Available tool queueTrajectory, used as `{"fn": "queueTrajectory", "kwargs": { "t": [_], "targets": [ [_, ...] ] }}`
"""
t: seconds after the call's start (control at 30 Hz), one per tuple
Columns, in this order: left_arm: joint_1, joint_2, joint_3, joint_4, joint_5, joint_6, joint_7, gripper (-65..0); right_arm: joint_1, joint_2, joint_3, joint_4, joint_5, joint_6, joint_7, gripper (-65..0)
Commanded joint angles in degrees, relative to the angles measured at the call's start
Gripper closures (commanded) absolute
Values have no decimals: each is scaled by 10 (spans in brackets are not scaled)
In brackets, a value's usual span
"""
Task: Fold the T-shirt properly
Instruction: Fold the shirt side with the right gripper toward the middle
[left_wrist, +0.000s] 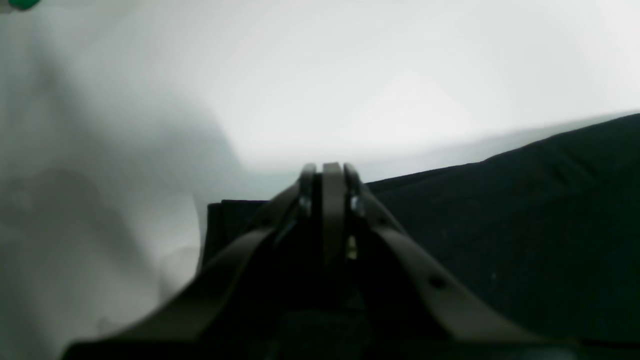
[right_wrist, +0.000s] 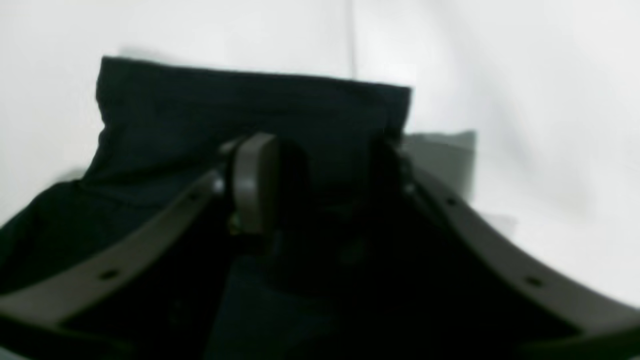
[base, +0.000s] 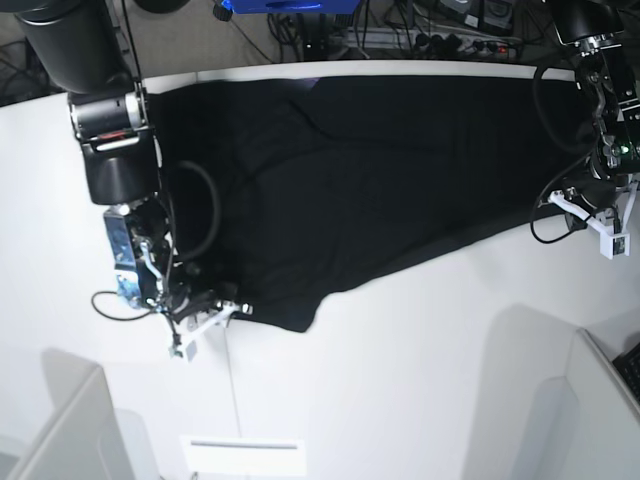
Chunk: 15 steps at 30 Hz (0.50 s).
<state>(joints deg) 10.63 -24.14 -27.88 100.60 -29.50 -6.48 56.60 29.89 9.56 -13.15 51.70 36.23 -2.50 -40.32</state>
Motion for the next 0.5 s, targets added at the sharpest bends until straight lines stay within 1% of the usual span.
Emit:
{"fn": "queueTrajectory", "kwargs": {
  "t": [0.0,0.13,0.17,0.3,0.33,0.47],
  "targets": [
    [-5,-12,-6,8,1,-2,-10,0,22,8,3,10,5,2,12,-237],
    [-4,-12,-6,8,2,-2,-10,0,21,7,2,10,5,2,24,-197],
    [-4,-12,-6,8,2,-2,-10,0,21,7,2,10,4,2,24,-170],
    [-4,-12,-6,8,2,-2,-10,0,21,9,2,6,4,2,32,-14],
    [-4,-12,-6,8,2,-2,-10,0,21,9,2,6,4,2,32,0],
    [-4,-12,-6,8,3,-2,-10,0,20,9,7,6,5,1,31,0]
  ]
}}
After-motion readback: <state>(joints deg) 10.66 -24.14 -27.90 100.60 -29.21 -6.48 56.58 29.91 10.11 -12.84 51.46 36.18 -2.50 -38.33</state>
